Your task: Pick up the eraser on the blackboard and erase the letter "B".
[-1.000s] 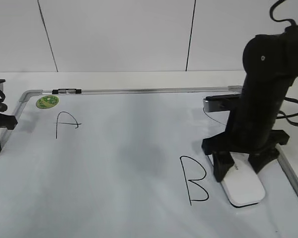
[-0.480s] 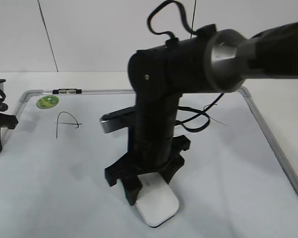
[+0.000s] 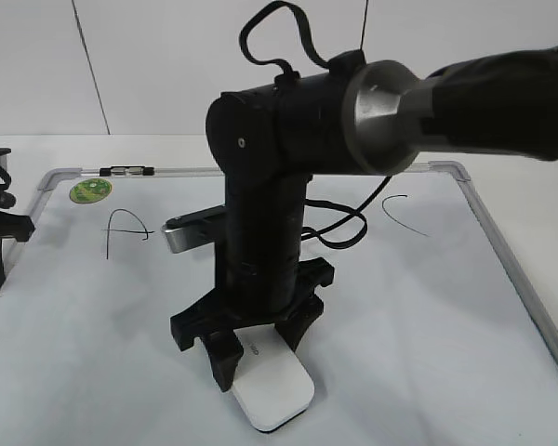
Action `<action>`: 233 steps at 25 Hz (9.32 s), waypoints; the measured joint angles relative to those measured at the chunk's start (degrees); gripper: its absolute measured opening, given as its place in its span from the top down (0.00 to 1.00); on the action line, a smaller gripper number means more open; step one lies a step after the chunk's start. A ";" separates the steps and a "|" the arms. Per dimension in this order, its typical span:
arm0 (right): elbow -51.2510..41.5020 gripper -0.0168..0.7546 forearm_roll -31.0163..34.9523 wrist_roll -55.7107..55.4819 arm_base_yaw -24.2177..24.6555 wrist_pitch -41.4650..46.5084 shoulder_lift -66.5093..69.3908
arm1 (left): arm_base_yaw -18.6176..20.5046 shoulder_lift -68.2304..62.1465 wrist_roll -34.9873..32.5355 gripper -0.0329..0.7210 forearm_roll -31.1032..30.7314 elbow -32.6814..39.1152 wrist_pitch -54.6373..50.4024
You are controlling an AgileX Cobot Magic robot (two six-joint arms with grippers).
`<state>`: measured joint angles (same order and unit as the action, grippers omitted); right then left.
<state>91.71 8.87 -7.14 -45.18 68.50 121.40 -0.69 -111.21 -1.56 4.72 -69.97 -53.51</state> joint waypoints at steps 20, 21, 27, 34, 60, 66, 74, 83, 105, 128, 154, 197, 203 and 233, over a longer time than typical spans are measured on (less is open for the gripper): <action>-9.55 0.28 -4.76 -1.08 16.42 -1.15 -5.37 | 0.00 -0.04 0.00 0.79 0.83 0.00 0.00; -11.48 0.28 -5.35 -1.08 17.26 -1.87 -6.61 | 0.00 -0.04 0.00 0.79 1.07 0.00 0.00; -22.45 0.28 -7.57 -2.56 22.57 -6.89 -14.06 | 0.00 -0.04 0.00 0.78 1.67 0.00 0.10; -25.76 0.28 -7.84 -4.16 25.32 -8.47 -16.24 | 0.00 -0.04 0.00 0.78 2.01 0.00 0.10; -9.70 0.28 0.04 -6.03 4.88 -8.36 -6.56 | 0.00 -0.04 0.00 0.78 1.92 0.00 -0.21; -9.33 0.28 0.44 -7.55 7.96 -7.09 -7.24 | 0.00 -0.04 0.00 0.78 1.92 0.00 -0.21; -9.26 0.28 -2.63 -7.55 15.03 -4.07 -14.08 | 0.00 -0.04 0.00 0.78 1.92 0.00 -0.21; -9.26 0.29 -7.92 -7.33 29.86 -1.55 -16.30 | 0.00 -0.04 0.00 0.78 1.92 0.00 -0.21; -9.26 0.29 -7.30 3.72 38.20 -3.05 -13.83 | 0.00 -0.04 0.00 0.78 1.92 -0.04 0.01; -9.26 0.29 -7.52 3.95 38.31 -4.37 -8.87 | 0.00 -0.04 0.00 0.78 1.92 -0.04 0.01; -9.26 0.28 -8.34 3.95 38.31 -4.50 -8.06 | 0.00 -0.04 0.00 0.78 1.92 -0.04 -0.10; 8.15 0.21 -2.60 0.88 38.31 1.88 -14.97 | 0.00 0.06 0.00 0.58 2.41 -1.91 -2.55; 8.15 0.21 -1.88 0.88 38.31 2.00 -16.07 | 0.00 4.96 0.00 0.58 1.19 -5.82 -6.89; -35.73 0.22 0.19 1.07 38.31 2.68 -63.28 | 0.00 53.11 0.00 0.64 -2.49 7.91 -17.58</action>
<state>55.98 9.06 -6.07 -6.87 71.18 58.12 -0.69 -58.10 -1.56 2.22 -62.06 -71.09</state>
